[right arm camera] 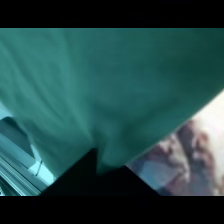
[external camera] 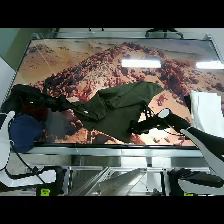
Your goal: Fold the shirts.
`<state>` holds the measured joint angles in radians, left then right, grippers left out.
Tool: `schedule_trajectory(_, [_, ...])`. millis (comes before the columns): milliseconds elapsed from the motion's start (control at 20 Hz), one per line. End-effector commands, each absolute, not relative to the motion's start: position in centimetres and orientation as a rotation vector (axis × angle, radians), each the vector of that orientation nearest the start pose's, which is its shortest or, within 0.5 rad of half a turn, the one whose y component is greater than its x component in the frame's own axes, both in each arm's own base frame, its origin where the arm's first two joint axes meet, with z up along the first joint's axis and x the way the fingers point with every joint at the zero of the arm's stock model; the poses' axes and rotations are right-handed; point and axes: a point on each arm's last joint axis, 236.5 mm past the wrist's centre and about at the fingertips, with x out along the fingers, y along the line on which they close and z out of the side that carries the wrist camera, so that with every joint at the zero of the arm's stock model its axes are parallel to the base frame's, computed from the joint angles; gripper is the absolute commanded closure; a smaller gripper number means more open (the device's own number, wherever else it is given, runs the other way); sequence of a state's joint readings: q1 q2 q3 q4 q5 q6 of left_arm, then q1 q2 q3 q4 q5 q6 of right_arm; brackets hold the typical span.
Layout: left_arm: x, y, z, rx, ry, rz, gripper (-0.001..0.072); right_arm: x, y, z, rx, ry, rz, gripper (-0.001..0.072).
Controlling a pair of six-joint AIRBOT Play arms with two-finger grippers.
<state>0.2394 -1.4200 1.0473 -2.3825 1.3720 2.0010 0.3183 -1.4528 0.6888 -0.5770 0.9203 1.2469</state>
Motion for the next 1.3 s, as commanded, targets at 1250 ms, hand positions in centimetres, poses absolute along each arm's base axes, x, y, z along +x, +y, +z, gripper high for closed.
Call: schedule_trajectory(1250, [24.7,-6.5,40.6,-0.392,0.202,-0.308,0.0691,23.3,15.2,42.2,0.158,0.26,0.913,0.0692])
